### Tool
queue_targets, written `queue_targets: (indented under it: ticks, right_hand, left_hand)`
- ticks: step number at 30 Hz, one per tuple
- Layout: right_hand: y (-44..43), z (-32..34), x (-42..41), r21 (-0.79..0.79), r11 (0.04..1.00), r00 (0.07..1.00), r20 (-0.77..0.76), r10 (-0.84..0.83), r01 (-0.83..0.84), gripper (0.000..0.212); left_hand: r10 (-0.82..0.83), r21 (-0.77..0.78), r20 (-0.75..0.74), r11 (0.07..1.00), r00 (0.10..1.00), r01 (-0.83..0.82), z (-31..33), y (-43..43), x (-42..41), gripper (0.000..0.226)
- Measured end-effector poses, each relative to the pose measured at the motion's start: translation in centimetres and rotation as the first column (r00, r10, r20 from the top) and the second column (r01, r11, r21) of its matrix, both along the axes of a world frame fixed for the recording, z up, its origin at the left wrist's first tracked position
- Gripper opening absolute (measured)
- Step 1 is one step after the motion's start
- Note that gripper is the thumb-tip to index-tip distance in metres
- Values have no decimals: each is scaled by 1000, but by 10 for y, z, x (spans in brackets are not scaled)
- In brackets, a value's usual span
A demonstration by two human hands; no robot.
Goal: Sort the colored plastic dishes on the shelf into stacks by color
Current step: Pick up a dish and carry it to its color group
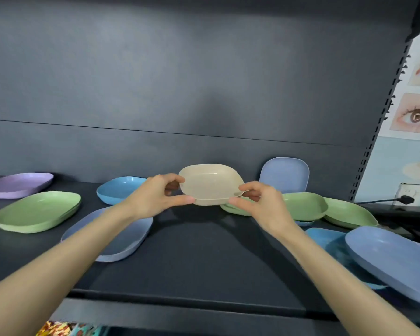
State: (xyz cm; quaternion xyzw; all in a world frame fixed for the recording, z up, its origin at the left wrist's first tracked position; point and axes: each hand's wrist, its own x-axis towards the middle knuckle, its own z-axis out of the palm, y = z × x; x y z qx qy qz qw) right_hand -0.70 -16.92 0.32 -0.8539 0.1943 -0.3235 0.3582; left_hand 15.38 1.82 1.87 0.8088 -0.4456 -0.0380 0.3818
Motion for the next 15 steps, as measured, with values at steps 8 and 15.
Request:
queue_targets:
  ticks: [8,15]
  right_hand:
    - [30,-28,37,16,1000,999,-51,-8,9,43]
    - [40,-43,47,10,997,992,-98,-79,80,45]
  left_hand:
    - [-53,210,-33,976,998,59,-11,19,50,68]
    - [-129,349,-4,929,992,122,-19,9,87,82]
